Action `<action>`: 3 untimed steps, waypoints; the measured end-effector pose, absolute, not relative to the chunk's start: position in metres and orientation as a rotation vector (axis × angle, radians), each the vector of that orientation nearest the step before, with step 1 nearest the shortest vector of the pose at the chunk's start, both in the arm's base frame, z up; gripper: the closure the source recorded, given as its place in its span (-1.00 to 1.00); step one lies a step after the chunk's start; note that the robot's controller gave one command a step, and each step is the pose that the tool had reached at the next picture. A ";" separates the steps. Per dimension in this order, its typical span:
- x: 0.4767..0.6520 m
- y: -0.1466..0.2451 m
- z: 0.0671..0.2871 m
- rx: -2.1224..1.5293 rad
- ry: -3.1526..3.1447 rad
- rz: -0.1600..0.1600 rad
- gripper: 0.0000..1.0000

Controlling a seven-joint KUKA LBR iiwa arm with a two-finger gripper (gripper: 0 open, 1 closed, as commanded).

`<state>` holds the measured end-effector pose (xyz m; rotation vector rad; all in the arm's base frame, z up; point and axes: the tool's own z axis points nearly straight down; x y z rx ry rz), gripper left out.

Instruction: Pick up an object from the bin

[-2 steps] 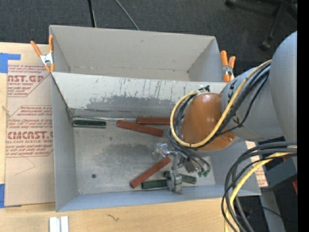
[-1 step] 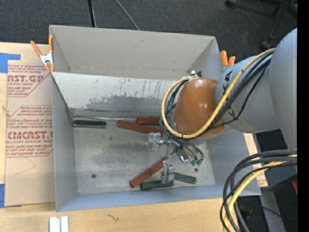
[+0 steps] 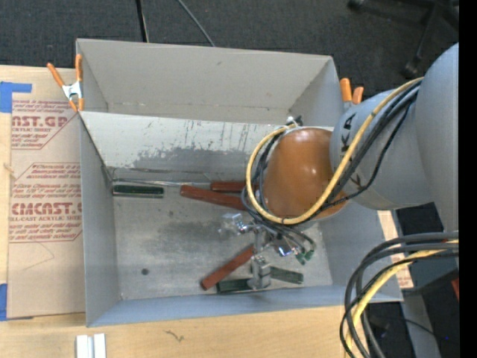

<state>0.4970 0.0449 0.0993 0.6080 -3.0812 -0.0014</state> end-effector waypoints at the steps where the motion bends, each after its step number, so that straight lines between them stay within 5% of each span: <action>1: 0.487 0.036 0.070 0.470 -3.113 -0.001 -1.00; 2: 0.488 0.037 0.071 0.470 -3.112 -0.001 -1.00; 3: 0.488 0.037 0.071 0.470 -3.110 -0.001 1.00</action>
Offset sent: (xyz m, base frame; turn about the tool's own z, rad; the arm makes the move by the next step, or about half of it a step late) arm -0.0121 -0.0097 -0.0293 0.0895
